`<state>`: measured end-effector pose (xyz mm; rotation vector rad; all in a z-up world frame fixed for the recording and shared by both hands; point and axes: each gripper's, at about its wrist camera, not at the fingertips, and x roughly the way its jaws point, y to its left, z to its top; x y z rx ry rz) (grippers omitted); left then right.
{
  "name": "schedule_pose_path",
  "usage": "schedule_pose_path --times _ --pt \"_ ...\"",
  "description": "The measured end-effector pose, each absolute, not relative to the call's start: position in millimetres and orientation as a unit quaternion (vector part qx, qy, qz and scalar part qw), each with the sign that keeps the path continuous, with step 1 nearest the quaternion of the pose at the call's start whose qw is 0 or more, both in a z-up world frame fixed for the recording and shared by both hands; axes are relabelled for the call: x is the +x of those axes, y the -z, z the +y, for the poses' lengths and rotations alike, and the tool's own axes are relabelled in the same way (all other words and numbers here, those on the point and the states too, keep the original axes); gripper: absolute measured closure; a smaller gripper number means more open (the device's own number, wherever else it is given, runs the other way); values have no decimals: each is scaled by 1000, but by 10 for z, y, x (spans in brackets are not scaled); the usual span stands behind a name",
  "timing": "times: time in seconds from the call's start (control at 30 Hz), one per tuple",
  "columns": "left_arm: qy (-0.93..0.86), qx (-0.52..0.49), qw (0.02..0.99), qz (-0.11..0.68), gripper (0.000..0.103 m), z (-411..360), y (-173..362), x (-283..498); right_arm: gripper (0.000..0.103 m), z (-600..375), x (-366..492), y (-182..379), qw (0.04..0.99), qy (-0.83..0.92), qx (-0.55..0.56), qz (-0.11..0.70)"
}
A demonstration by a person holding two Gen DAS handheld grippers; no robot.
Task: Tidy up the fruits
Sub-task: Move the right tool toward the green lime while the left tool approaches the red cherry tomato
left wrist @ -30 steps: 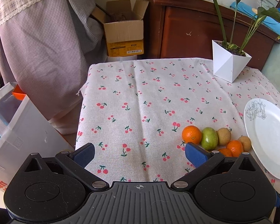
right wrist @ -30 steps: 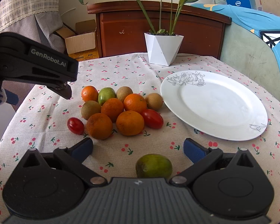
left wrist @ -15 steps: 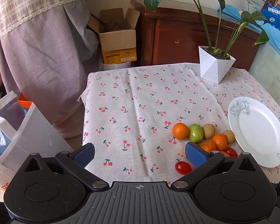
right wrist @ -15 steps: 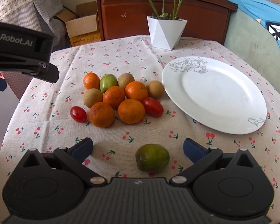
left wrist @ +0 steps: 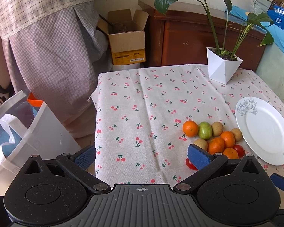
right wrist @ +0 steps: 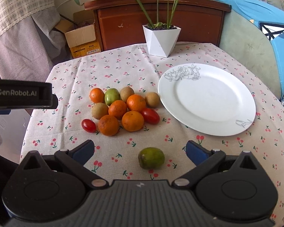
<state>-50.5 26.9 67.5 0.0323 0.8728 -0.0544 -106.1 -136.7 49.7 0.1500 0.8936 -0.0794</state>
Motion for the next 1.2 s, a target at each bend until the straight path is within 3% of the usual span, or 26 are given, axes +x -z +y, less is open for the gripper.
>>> schedule_pose_path --times 1.2 --pt "21 72 896 437 0 159 -541 -649 4 -1540 -999 -455 875 121 110 455"
